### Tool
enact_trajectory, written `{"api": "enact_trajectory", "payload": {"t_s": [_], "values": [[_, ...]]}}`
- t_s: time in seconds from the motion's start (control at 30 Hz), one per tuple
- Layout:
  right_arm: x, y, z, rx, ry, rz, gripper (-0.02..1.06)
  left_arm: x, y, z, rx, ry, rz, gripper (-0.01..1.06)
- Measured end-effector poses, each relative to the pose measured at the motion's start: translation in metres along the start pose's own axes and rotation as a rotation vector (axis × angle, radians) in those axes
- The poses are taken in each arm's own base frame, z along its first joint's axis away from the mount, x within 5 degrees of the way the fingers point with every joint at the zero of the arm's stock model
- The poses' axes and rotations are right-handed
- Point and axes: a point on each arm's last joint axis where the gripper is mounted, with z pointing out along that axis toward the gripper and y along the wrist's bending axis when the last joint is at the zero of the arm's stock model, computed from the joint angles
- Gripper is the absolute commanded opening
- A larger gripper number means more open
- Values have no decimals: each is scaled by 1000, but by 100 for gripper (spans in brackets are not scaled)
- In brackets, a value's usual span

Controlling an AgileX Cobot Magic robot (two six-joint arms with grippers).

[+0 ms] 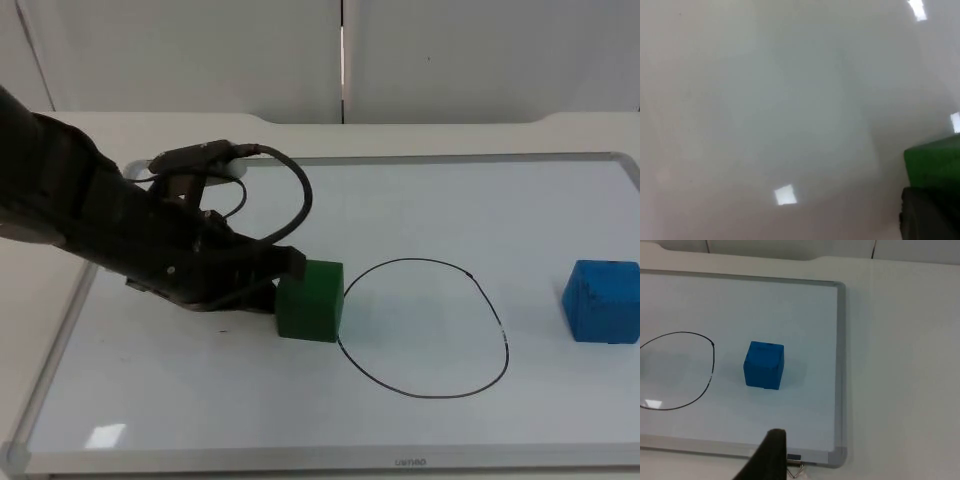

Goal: Push the two cubes into the marked area.

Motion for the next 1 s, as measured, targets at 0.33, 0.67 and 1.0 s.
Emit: {"api": "enact_trajectory", "payload": {"t_s": [0.33, 0.67, 1.0], "values": [[0, 0, 0, 0, 0, -6, 105, 2, -8, 3, 12, 10, 11, 0], [0, 0, 0, 0, 0, 0, 105, 3, -9, 3, 14, 12, 6, 0], [0, 0, 0, 0, 0, 0, 105, 3, -12, 3, 44, 13, 4, 0]]}}
